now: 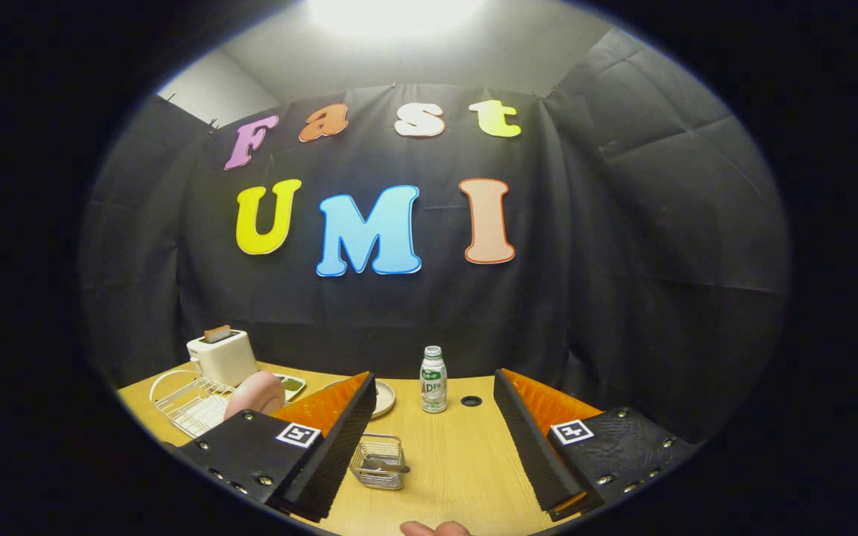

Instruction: Take the plate from the dish rack, then take the spoon from the basket and place it into the plate.

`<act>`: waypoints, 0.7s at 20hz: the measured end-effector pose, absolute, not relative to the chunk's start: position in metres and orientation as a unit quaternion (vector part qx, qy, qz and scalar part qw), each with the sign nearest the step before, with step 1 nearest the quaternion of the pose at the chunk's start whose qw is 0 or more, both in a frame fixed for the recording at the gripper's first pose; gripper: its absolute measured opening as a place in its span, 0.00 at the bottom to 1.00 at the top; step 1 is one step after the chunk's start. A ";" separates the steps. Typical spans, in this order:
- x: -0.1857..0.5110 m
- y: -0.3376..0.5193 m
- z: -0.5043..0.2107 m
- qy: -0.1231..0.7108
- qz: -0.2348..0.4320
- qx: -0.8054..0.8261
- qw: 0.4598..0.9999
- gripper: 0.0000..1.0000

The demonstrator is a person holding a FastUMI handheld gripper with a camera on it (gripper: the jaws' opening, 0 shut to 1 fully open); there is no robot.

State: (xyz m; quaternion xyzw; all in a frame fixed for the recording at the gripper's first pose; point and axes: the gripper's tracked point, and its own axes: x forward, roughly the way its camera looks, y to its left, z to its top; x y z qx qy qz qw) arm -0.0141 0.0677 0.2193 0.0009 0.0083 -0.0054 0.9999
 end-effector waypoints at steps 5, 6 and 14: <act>-0.003 0.138 0.236 0.060 0.041 -0.005 0.997 0.97; 0.000 0.152 0.236 0.071 0.046 0.000 0.996 0.97; 0.028 0.238 0.211 0.191 0.091 -0.016 0.977 0.97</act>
